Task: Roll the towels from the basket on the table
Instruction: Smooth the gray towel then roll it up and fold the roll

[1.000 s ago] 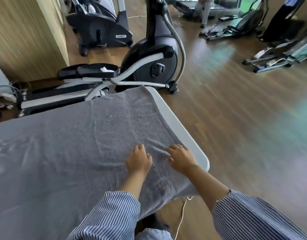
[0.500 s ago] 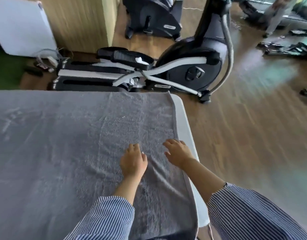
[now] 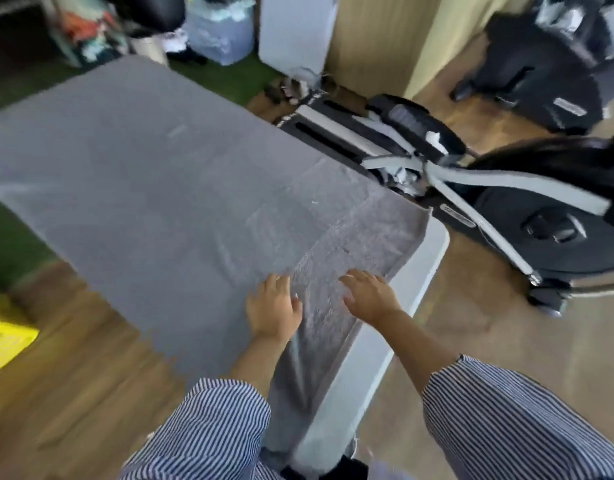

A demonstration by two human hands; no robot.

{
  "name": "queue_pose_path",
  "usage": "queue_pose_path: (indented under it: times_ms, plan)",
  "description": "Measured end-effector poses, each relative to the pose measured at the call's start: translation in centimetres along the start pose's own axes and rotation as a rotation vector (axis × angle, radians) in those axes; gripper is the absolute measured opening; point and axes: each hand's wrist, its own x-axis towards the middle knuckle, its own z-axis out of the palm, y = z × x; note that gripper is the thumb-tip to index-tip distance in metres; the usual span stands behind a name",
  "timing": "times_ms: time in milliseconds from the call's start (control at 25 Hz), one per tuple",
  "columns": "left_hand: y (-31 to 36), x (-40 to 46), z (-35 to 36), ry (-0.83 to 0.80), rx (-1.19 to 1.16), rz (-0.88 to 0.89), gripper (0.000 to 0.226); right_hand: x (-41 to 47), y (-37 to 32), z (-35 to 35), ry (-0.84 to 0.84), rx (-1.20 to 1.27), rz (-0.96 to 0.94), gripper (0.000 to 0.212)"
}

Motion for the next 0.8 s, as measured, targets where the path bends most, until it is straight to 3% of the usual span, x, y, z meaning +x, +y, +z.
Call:
queue_pose_path:
  times_ms: [200, 520, 800]
  plan:
    - [0.8, -5.2, -0.1, -0.025, 0.016, -0.175, 0.044, -1.5, 1.2, -0.8, 0.001, -0.056, -0.105, 0.042]
    - [1.6, -7.5, 0.6, -0.014, 0.006, -0.228, 0.045, -2.8, 3.0, -0.5, 0.035, -0.077, -0.116, 0.043]
    - [4.1, -6.6, 1.9, 0.085, -0.050, -0.380, 0.041, 2.1, 8.7, -2.6, 0.006, -0.150, -0.229, 0.045]
